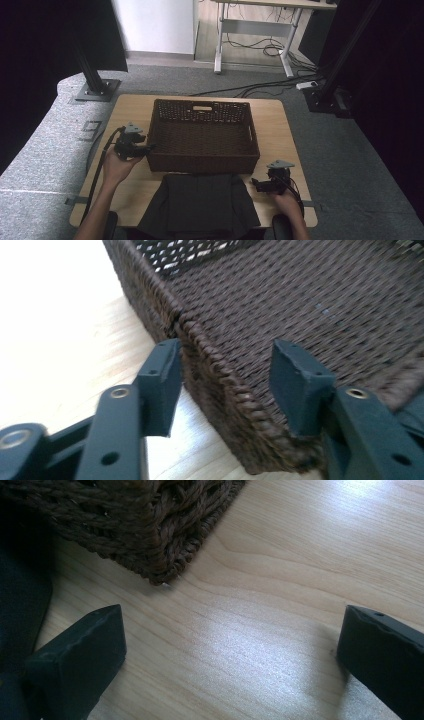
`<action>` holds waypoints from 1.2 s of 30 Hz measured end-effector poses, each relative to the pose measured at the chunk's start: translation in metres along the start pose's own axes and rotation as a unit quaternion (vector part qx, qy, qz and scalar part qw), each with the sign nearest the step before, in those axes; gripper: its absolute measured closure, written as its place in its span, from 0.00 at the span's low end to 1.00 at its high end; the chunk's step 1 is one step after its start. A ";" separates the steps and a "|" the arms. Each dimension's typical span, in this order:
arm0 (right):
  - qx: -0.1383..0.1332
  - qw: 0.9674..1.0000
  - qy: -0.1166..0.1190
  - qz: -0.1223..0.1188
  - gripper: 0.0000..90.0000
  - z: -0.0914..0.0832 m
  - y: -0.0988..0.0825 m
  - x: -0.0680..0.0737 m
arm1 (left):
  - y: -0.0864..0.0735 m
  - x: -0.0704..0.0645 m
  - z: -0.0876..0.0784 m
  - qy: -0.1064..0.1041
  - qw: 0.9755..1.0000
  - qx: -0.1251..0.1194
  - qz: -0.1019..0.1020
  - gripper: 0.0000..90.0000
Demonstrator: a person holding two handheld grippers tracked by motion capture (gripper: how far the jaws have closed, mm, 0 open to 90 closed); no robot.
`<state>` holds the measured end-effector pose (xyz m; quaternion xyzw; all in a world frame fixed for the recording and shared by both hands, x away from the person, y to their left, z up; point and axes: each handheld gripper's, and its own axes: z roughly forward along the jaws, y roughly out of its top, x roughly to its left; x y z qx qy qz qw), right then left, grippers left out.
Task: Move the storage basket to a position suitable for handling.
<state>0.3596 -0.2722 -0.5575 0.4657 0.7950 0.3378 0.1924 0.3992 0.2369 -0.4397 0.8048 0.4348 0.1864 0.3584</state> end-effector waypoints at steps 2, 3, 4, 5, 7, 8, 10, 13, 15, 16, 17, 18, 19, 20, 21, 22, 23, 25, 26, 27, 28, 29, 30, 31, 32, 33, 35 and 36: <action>0.000 1.000 0.000 0.000 0.00 0.000 0.000 0.000 | 0.000 0.000 -0.005 -0.006 1.000 -0.002 -0.001 0.37; 0.000 1.000 0.000 0.000 0.00 0.000 0.000 0.000 | 0.000 -0.001 -0.007 -0.007 1.000 -0.006 0.000 0.33; 0.000 1.000 0.000 0.000 0.00 0.000 0.000 0.000 | -0.001 -0.001 -0.010 -0.008 1.000 -0.008 0.001 0.30; 0.000 1.000 0.000 0.000 0.00 0.000 0.000 0.000 | -0.002 -0.001 -0.013 -0.009 1.000 -0.012 0.001 0.28; 0.000 1.000 0.000 0.000 0.00 0.000 0.000 0.000 | -0.004 0.000 -0.019 -0.010 1.000 -0.017 0.000 0.22; 0.000 1.000 0.000 0.000 0.00 0.000 0.000 0.000 | -0.006 -0.001 -0.021 -0.012 1.000 -0.018 0.003 0.19; 0.000 1.000 0.000 0.000 0.00 0.000 0.000 0.000 | -0.011 -0.002 -0.024 -0.010 1.000 -0.024 0.006 0.16; 0.000 1.000 0.000 0.000 0.00 0.000 0.000 0.000 | -0.020 -0.003 -0.027 -0.008 1.000 -0.025 0.009 0.14; 0.000 1.000 0.000 0.000 0.00 0.000 0.000 0.000 | -0.026 -0.003 -0.027 -0.005 1.000 -0.023 0.011 0.10; 0.000 1.000 0.000 0.000 0.00 0.000 0.000 0.000 | -0.030 -0.003 -0.027 -0.004 1.000 -0.025 0.010 0.08; 0.000 1.000 0.000 0.000 0.00 0.000 0.000 0.000 | -0.033 -0.003 -0.027 0.000 1.000 -0.024 0.015 0.07; 0.000 1.000 0.000 0.000 0.00 0.000 0.000 0.000 | -0.036 -0.003 -0.026 0.004 1.000 -0.023 0.018 0.05; 0.000 1.000 0.000 0.000 0.00 0.000 0.000 0.000 | -0.040 -0.003 -0.025 0.007 1.000 -0.020 0.022 0.03; 0.000 1.000 0.000 0.000 0.00 0.000 0.000 0.000 | -0.043 -0.003 -0.024 0.010 0.999 -0.019 0.026 0.01; 0.000 1.000 0.000 0.000 0.00 0.000 0.000 0.000 | -0.047 -0.003 -0.023 0.012 0.999 -0.018 0.028 0.00; 0.000 1.000 0.000 0.000 0.00 0.000 0.000 0.000 | -0.051 -0.002 -0.021 0.013 0.999 -0.018 0.028 0.00; 0.000 1.000 0.000 0.000 0.00 0.000 0.000 0.000 | -0.054 -0.001 -0.020 0.014 0.999 -0.017 0.029 0.00; 0.000 1.000 0.000 0.000 0.00 0.000 0.000 0.000 | -0.060 0.000 -0.017 0.020 0.999 -0.013 0.027 0.00; 0.000 1.000 0.000 0.000 0.00 0.000 0.000 0.000 | -0.063 0.001 -0.015 0.022 0.999 -0.012 0.025 0.00; 0.000 1.000 0.000 0.000 0.00 0.000 0.000 0.000 | -0.066 0.002 -0.014 0.022 0.999 -0.012 0.022 0.00; 0.000 1.000 0.000 0.000 0.00 0.000 0.000 0.000 | -0.069 0.003 -0.012 0.022 0.999 -0.013 0.019 0.00; 0.000 1.000 0.000 0.000 0.00 0.000 0.000 0.000 | -0.072 0.004 -0.010 0.021 1.000 -0.013 0.018 0.00; 0.000 1.000 0.000 0.000 0.00 0.000 0.000 0.000 | -0.072 0.004 -0.010 0.021 1.000 -0.013 0.018 0.00; 0.000 1.000 0.000 0.000 0.00 0.000 0.000 0.000 | -0.076 0.005 -0.006 0.022 1.000 -0.010 0.016 0.00; 0.000 1.000 0.000 0.000 0.00 0.000 0.000 0.000 | -0.079 0.005 -0.004 0.022 1.000 -0.007 0.016 0.00; 0.000 1.000 0.000 0.000 0.00 0.000 0.000 0.000 | -0.081 0.005 -0.001 0.024 1.000 -0.003 0.016 0.00; 0.000 1.000 0.000 0.000 0.00 0.000 0.000 0.000 | -0.085 0.005 0.004 0.026 0.999 0.005 0.018 0.00; 0.000 1.000 0.000 0.000 0.00 0.000 0.000 0.000 | -0.087 0.005 0.007 0.028 0.999 0.009 0.018 0.00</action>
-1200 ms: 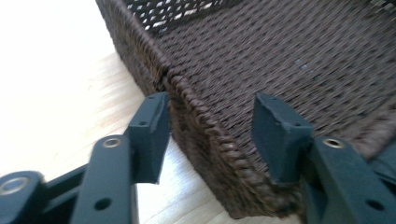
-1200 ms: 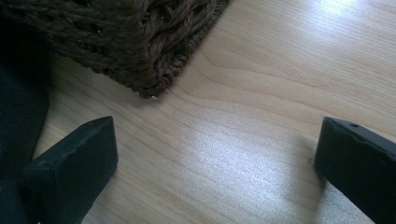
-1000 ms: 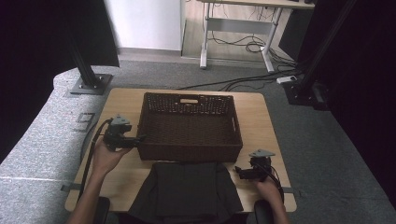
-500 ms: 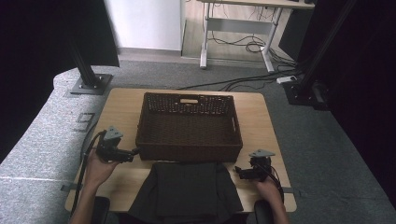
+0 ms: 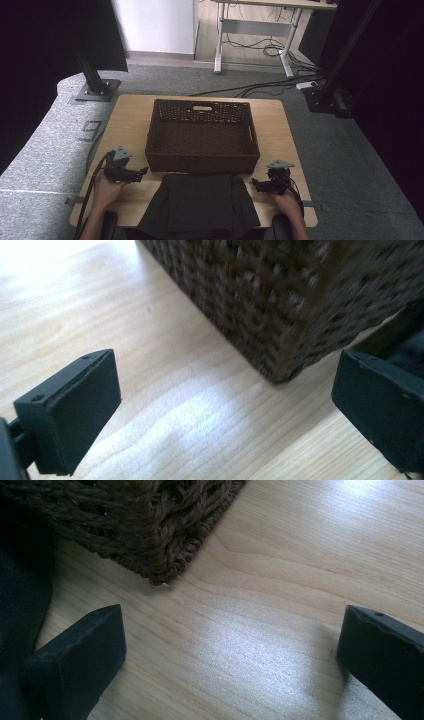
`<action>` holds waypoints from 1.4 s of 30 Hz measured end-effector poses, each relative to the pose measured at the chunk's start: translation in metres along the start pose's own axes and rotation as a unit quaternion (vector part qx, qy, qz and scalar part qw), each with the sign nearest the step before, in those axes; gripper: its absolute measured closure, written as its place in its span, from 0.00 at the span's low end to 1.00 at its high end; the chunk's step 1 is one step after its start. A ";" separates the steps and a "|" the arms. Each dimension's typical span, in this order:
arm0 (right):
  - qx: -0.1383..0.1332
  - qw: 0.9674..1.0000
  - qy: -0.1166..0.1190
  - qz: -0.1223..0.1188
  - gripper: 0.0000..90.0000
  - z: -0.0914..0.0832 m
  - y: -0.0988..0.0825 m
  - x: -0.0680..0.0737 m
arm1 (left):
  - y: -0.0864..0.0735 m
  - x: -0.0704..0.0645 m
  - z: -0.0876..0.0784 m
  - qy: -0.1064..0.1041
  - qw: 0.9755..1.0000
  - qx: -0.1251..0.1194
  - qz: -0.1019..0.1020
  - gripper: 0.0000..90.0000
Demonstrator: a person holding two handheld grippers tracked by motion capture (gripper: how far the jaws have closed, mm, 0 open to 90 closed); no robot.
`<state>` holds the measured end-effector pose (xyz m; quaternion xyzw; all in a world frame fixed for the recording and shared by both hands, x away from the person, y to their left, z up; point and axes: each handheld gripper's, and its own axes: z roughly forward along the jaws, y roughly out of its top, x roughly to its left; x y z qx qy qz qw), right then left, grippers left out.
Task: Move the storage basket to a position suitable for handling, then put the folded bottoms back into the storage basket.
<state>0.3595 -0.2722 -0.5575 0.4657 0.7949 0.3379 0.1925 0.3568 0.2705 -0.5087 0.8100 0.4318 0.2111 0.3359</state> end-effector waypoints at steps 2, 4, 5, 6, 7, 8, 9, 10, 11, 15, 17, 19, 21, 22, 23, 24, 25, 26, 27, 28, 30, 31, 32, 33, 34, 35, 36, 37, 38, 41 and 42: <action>0.000 1.000 0.000 0.000 0.00 0.000 0.000 0.000 | -0.004 -0.001 0.006 0.001 1.000 0.007 0.001 0.00; 0.000 1.000 0.000 0.000 0.00 0.000 0.000 0.000 | -0.008 -0.001 0.011 -0.001 1.000 0.015 0.001 0.00; 0.000 1.000 0.000 0.000 0.00 0.000 0.000 0.000 | -0.009 -0.002 0.013 -0.003 1.000 0.022 0.003 0.00; 0.000 1.000 0.000 0.000 0.00 0.000 0.000 0.000 | -0.009 -0.002 0.015 -0.002 1.000 0.030 0.004 0.00; 0.000 1.000 0.000 0.000 0.00 0.000 0.000 0.000 | -0.010 -0.003 0.018 0.001 0.999 0.036 0.008 0.00; 0.000 1.000 0.000 0.000 0.00 0.000 0.000 0.000 | -0.011 -0.004 0.020 0.001 0.999 0.043 0.011 0.00; 0.000 1.000 0.000 0.000 0.00 0.000 0.000 0.000 | -0.012 -0.005 0.023 0.002 0.999 0.049 0.014 0.00; 0.000 1.000 0.000 0.000 0.00 0.000 0.000 0.000 | -0.013 -0.005 0.025 0.001 0.998 0.056 0.017 0.00; 0.000 1.000 0.000 0.000 0.00 0.000 0.000 0.000 | -0.013 -0.005 0.025 0.001 0.998 0.056 0.017 0.00; 0.000 1.000 0.000 0.000 0.00 0.000 0.000 0.000 | -0.015 -0.007 0.032 -0.009 0.997 0.069 0.015 0.00; 0.000 1.000 0.000 0.000 0.00 0.000 0.000 0.000 | -0.016 -0.006 0.034 -0.014 0.998 0.064 0.007 0.00; 0.000 1.000 0.000 0.000 0.00 0.000 0.000 0.000 | -0.017 -0.005 0.035 -0.019 0.998 0.059 -0.001 0.00; 0.000 1.000 0.000 0.000 0.00 0.000 0.000 0.000 | -0.021 -0.004 0.035 -0.022 0.998 0.048 -0.020 0.00; 0.000 1.000 0.000 0.000 0.00 0.000 0.000 0.000 | -0.021 -0.005 0.035 -0.021 0.998 0.048 -0.021 0.00; 0.000 1.000 0.000 0.000 0.00 0.000 0.000 0.000 | -0.021 -0.005 0.035 -0.021 0.998 0.048 -0.021 0.00; 0.000 1.000 0.000 0.000 0.00 0.000 0.000 0.000 | -0.021 -0.005 0.035 -0.021 0.998 0.048 -0.021 0.00; 0.000 1.000 0.000 0.000 0.00 0.000 0.000 0.000 | -0.021 -0.005 0.035 -0.020 0.998 0.048 -0.022 0.00; 0.000 1.000 0.000 0.000 0.00 0.000 0.000 0.000 | -0.021 -0.005 0.035 -0.020 0.998 0.048 -0.023 0.00; 0.000 1.000 0.000 0.000 0.00 0.000 0.000 0.000 | -0.021 -0.005 0.035 -0.019 0.998 0.048 -0.023 0.00; 0.000 1.000 0.000 0.000 0.00 0.000 0.000 0.000 | -0.021 -0.006 0.035 -0.017 0.998 0.048 -0.025 0.00; 0.000 1.000 0.000 0.000 0.00 0.000 0.000 0.000 | -0.021 -0.007 0.035 -0.013 0.998 0.049 -0.029 0.00; 0.000 1.000 0.000 0.000 0.00 -0.001 0.000 0.000 | -0.021 -0.007 0.035 -0.010 0.998 0.049 -0.031 0.00; 0.000 1.000 0.000 0.000 0.00 0.000 0.000 0.000 | -0.021 -0.008 0.035 -0.008 0.998 0.049 -0.033 0.00; 0.000 1.000 0.001 0.000 0.00 0.000 0.000 0.000 | -0.021 -0.008 0.035 -0.008 0.998 0.049 -0.033 0.00; 0.000 1.000 0.000 0.000 0.00 0.000 0.000 0.000 | -0.021 -0.008 0.035 -0.008 0.998 0.049 -0.033 0.00; 0.000 1.000 0.000 0.000 0.00 0.000 0.000 0.000 | -0.021 -0.008 0.035 -0.008 0.998 0.049 -0.033 0.00; 0.000 1.000 0.000 0.000 0.00 0.000 0.000 0.000 | -0.021 -0.008 0.035 -0.008 0.998 0.049 -0.033 0.00; 0.000 1.000 0.000 0.000 0.00 0.000 0.000 0.000 | -0.021 -0.008 0.035 -0.008 0.998 0.049 -0.033 0.00; 0.000 1.000 0.000 0.000 0.00 0.000 0.000 0.000 | -0.021 -0.008 0.035 -0.008 0.998 0.049 -0.033 0.00; 0.000 1.000 0.000 0.000 0.00 0.000 0.000 0.000 | -0.021 -0.008 0.035 -0.008 0.998 0.049 -0.034 0.00; 0.000 1.000 0.000 0.000 0.00 0.000 0.000 0.000 | -0.021 -0.008 0.035 -0.008 0.998 0.049 -0.034 0.00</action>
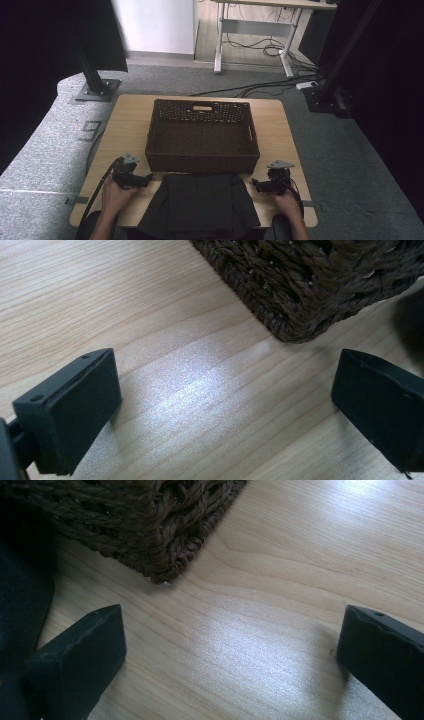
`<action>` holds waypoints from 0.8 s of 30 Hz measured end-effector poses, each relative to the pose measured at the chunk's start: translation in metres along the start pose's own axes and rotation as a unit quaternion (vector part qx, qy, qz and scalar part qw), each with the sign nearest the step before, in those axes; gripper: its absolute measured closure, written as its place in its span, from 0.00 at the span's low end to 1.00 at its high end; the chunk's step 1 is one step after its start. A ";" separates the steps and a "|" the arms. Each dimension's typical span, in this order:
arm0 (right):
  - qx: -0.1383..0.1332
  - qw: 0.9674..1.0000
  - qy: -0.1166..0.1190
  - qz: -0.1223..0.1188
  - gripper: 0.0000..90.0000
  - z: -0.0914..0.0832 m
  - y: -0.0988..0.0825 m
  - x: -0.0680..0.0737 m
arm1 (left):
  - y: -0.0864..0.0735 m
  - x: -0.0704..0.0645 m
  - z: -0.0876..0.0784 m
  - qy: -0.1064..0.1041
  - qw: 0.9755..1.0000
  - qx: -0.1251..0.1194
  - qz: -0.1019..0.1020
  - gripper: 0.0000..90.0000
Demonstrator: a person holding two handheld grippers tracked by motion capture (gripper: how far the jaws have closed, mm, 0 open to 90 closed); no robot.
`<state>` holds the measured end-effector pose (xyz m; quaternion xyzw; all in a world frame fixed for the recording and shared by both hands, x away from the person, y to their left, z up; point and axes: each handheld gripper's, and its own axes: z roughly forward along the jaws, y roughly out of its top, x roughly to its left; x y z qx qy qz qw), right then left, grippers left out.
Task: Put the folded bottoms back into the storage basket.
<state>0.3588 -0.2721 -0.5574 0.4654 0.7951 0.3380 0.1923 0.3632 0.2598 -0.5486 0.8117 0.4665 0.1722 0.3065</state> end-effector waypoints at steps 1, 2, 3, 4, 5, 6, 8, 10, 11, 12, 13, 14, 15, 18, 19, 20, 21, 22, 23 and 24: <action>0.000 1.000 0.000 0.000 0.00 0.000 0.000 0.000 | 0.000 0.000 0.000 0.000 1.000 0.000 -0.001 0.00; 0.000 1.000 0.000 0.000 0.00 0.000 0.000 0.000 | 0.000 0.000 0.000 0.001 1.000 0.000 -0.002 0.00; 0.000 1.000 0.000 0.000 0.00 0.000 0.000 0.000 | 0.001 0.000 0.000 0.002 1.000 0.000 -0.004 0.00; 0.000 1.000 0.000 0.000 0.00 0.000 0.000 0.000 | 0.001 0.000 0.000 0.003 1.000 0.001 -0.005 0.00; 0.000 1.000 0.000 0.000 0.00 0.000 0.000 0.000 | 0.001 0.000 0.000 0.003 1.000 0.001 -0.005 0.00; 0.001 1.000 0.001 0.000 0.00 0.000 0.000 0.000 | 0.001 -0.001 0.000 0.005 1.000 0.003 -0.007 0.00; 0.010 1.000 0.003 -0.001 0.00 -0.002 0.001 0.000 | 0.002 -0.003 -0.001 0.011 1.000 0.011 -0.015 0.00; 0.014 1.000 0.005 0.003 0.00 -0.003 0.001 0.000 | 0.002 -0.003 -0.003 0.007 1.000 0.016 -0.018 0.01; 0.015 1.000 0.007 0.006 0.01 -0.004 0.002 0.001 | 0.002 -0.004 -0.004 0.002 1.000 0.018 -0.021 0.01; 0.017 1.000 0.009 0.008 0.01 -0.005 0.002 0.002 | 0.002 -0.005 -0.006 -0.002 1.000 0.016 -0.020 0.01; 0.018 1.000 0.009 0.008 0.01 -0.006 0.002 0.003 | 0.003 -0.007 -0.008 -0.008 1.000 0.010 -0.020 0.01; 0.019 1.000 0.007 0.006 0.01 -0.007 0.003 0.006 | 0.003 -0.008 -0.010 -0.014 1.000 0.006 -0.020 0.01; 0.020 1.000 0.008 0.005 0.01 -0.009 0.004 0.007 | 0.003 -0.010 -0.012 -0.021 1.000 0.000 -0.021 0.01; 0.014 1.000 0.016 0.004 0.01 -0.014 0.007 0.014 | 0.004 -0.018 -0.020 -0.035 0.999 -0.013 -0.013 0.01; 0.012 1.000 0.017 0.004 0.01 -0.016 0.007 0.016 | 0.004 -0.021 -0.022 -0.036 0.999 -0.016 -0.009 0.01; 0.011 1.000 0.020 0.004 0.01 -0.018 0.008 0.019 | 0.005 -0.023 -0.024 -0.035 0.999 -0.018 -0.004 0.01; 0.010 1.000 0.024 0.003 0.00 -0.020 0.008 0.021 | 0.005 -0.026 -0.026 -0.038 0.999 -0.021 0.000 0.01; 0.009 1.000 0.026 0.002 0.00 -0.021 0.008 0.024 | 0.006 -0.029 -0.028 -0.041 0.999 -0.023 0.004 0.01; 0.009 1.000 0.026 0.002 0.00 -0.021 0.008 0.024 | 0.006 -0.029 -0.028 -0.041 0.999 -0.023 0.004 0.01; 0.008 1.000 0.030 0.002 0.00 -0.023 0.008 0.026 | 0.007 -0.032 -0.031 -0.045 0.999 -0.026 0.007 0.01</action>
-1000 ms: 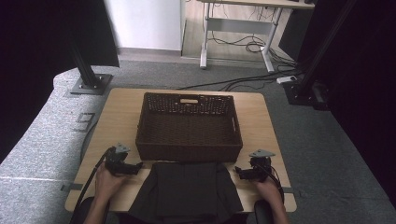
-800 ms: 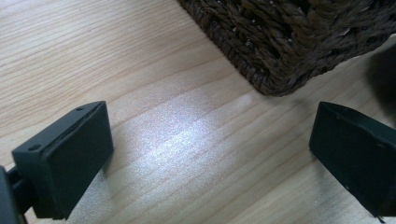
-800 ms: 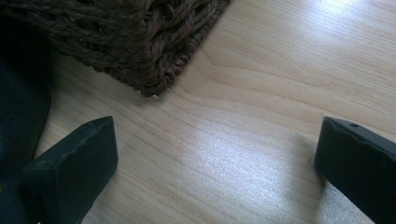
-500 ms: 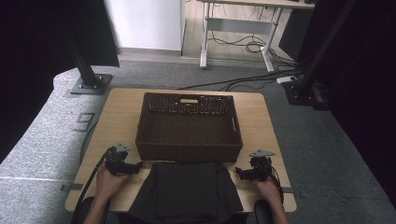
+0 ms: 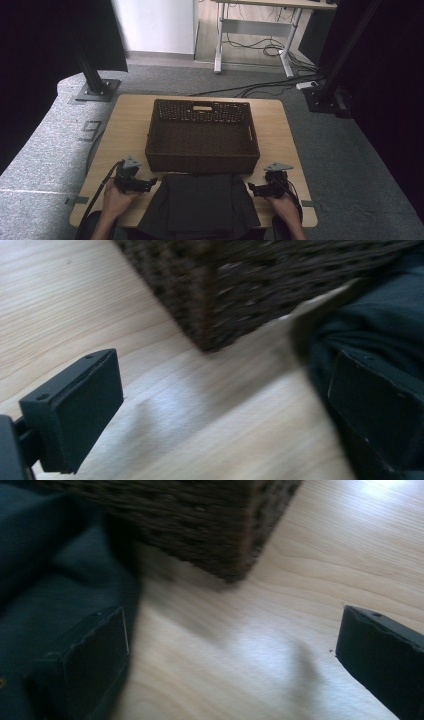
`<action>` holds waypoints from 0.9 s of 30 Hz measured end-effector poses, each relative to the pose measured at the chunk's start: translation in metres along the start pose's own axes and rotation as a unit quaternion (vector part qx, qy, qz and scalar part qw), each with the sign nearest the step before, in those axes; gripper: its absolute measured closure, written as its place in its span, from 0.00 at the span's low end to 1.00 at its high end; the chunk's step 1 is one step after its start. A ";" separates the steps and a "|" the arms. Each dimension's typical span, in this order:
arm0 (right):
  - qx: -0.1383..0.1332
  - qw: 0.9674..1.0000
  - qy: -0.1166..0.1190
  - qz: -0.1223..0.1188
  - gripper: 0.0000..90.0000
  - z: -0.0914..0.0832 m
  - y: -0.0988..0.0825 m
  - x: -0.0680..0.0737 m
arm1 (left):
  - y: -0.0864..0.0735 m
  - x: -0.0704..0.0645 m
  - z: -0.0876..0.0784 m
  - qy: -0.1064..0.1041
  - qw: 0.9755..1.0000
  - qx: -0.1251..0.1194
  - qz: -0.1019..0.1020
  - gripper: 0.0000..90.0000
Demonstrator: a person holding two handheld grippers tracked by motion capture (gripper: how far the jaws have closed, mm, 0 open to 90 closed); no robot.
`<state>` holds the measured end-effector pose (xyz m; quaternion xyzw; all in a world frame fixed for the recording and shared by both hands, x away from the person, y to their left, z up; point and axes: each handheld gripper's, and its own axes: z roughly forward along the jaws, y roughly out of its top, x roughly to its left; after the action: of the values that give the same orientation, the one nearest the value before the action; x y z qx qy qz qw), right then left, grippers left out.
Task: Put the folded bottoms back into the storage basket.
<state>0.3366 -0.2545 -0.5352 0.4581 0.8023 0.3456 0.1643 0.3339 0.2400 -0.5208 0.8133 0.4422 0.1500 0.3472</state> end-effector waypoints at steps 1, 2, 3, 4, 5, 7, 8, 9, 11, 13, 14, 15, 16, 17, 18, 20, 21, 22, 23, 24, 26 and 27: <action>-0.002 1.000 0.007 -0.003 0.00 -0.003 0.000 0.006 | 0.002 -0.005 -0.002 -0.007 1.000 -0.005 0.003 0.01; -0.002 1.000 0.010 -0.004 0.00 -0.004 0.000 0.009 | 0.003 -0.008 -0.004 -0.011 1.000 -0.007 0.006 0.01; -0.003 1.000 0.012 -0.005 0.00 -0.005 0.001 0.012 | 0.004 -0.011 -0.005 -0.014 1.000 -0.009 0.009 0.01; -0.003 1.000 0.017 -0.005 0.00 -0.006 0.001 0.014 | 0.005 -0.014 -0.006 -0.017 1.000 -0.013 0.012 0.01; -0.003 1.000 0.020 -0.006 0.00 -0.007 0.002 0.017 | 0.007 -0.017 -0.007 -0.020 1.000 -0.015 0.014 0.01; -0.006 1.000 0.028 0.000 0.00 -0.009 0.003 0.023 | 0.009 -0.023 -0.009 -0.029 0.999 -0.017 0.019 0.01; -0.007 0.999 0.033 0.000 0.00 -0.010 0.003 0.025 | 0.010 -0.026 -0.010 -0.034 0.999 -0.022 0.018 0.01; -0.008 0.999 0.036 0.000 0.00 -0.010 0.004 0.029 | 0.011 -0.029 -0.011 -0.039 0.999 -0.024 0.020 0.01; -0.008 0.999 0.037 -0.001 0.00 -0.011 0.005 0.032 | 0.013 -0.034 -0.011 -0.045 0.998 -0.024 0.024 0.01; -0.010 0.999 0.048 -0.005 0.00 -0.012 0.008 0.041 | 0.015 -0.041 -0.011 -0.051 0.998 -0.025 0.029 0.01; -0.009 0.999 0.050 -0.009 0.00 -0.012 0.009 0.045 | 0.016 -0.044 -0.011 -0.054 0.998 -0.025 0.032 0.01; -0.009 0.998 0.053 -0.012 0.00 -0.012 0.010 0.049 | 0.017 -0.047 -0.011 -0.058 0.997 -0.024 0.036 0.01; -0.009 0.998 0.057 -0.015 0.00 -0.012 0.012 0.053 | 0.018 -0.050 -0.010 -0.061 0.997 -0.024 0.039 0.01; -0.009 0.998 0.060 -0.016 0.00 -0.011 0.014 0.057 | 0.018 -0.053 -0.010 -0.063 0.997 -0.023 0.042 0.01; -0.009 0.998 0.064 -0.017 0.00 -0.011 0.015 0.060 | 0.019 -0.056 -0.009 -0.063 0.997 -0.022 0.046 0.01; -0.011 0.997 0.069 -0.022 0.00 -0.010 0.019 0.067 | 0.019 -0.062 -0.006 -0.065 0.996 -0.016 0.051 0.01; -0.012 0.997 0.069 -0.024 0.00 -0.009 0.021 0.071 | 0.019 -0.064 -0.004 -0.068 0.996 -0.011 0.053 0.01; -0.013 0.997 0.072 -0.025 0.00 -0.008 0.022 0.074 | 0.019 -0.066 -0.003 -0.067 0.996 -0.008 0.054 0.01; -0.011 0.997 0.073 -0.026 0.00 -0.006 0.023 0.077 | 0.018 -0.067 -0.001 -0.064 0.996 -0.003 0.057 0.01; -0.009 0.997 0.073 -0.027 0.00 -0.004 0.024 0.079 | 0.017 -0.069 0.002 -0.059 0.996 0.004 0.060 0.01; -0.005 0.997 0.072 -0.026 0.00 0.001 0.025 0.083 | 0.013 -0.070 0.006 -0.047 0.996 0.018 0.070 0.00; -0.001 0.997 0.069 -0.027 0.00 0.004 0.024 0.084 | 0.012 -0.071 0.007 -0.043 0.996 0.022 0.073 0.00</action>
<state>0.3100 -0.1729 -0.5165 0.4110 0.8236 0.3724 0.1185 0.3055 0.1741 -0.5129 0.8565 0.3693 0.1301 0.3362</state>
